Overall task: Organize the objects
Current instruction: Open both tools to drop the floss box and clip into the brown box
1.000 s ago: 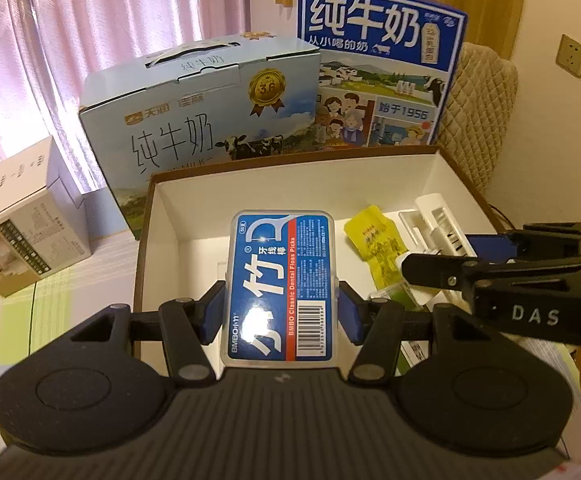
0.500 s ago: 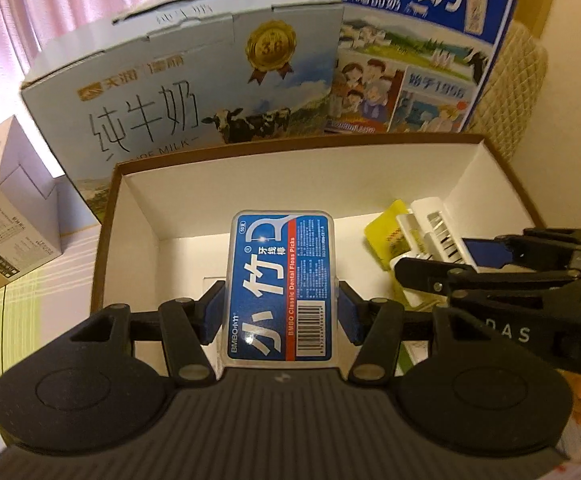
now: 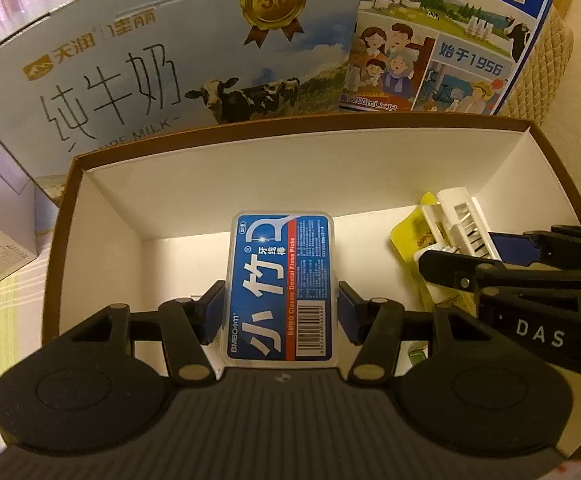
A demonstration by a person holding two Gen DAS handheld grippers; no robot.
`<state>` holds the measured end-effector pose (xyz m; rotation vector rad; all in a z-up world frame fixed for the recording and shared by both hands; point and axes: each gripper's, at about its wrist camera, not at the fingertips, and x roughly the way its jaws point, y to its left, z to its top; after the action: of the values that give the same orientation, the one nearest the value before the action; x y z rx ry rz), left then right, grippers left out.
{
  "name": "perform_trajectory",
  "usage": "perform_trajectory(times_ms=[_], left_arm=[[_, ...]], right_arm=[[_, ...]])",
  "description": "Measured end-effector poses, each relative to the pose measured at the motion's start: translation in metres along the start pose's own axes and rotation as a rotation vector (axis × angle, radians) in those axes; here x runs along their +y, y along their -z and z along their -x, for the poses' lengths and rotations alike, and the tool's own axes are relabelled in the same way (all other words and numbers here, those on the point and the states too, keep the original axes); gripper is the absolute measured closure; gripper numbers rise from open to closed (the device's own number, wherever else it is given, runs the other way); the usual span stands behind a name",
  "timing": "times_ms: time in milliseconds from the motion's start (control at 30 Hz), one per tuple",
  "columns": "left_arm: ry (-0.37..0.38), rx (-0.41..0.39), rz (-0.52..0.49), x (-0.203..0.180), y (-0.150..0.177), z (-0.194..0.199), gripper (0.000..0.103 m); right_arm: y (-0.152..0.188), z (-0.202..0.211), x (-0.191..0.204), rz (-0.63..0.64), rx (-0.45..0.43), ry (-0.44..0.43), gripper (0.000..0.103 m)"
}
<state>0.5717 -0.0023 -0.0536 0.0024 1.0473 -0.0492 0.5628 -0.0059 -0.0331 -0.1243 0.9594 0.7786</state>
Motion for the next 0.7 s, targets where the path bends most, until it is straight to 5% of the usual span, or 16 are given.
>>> perform_trajectory(times_ms=[133,233,700], left_arm=[[0.009,-0.006,-0.016,-0.0009,-0.0007,-0.0031,0.049],[0.004,-0.013,-0.016,0.0007,-0.0001,-0.0021,0.035],[-0.036,-0.017,-0.025,0.0075,0.0039,0.0047,0.030]], right_arm=[[0.0002,-0.0013,-0.0019,-0.014,0.000,0.003,0.064],[0.0004,-0.0008,-0.0021,-0.017,-0.002,0.001,0.064],[0.0034,0.0015,0.0018,-0.034,-0.035,-0.040,0.064]])
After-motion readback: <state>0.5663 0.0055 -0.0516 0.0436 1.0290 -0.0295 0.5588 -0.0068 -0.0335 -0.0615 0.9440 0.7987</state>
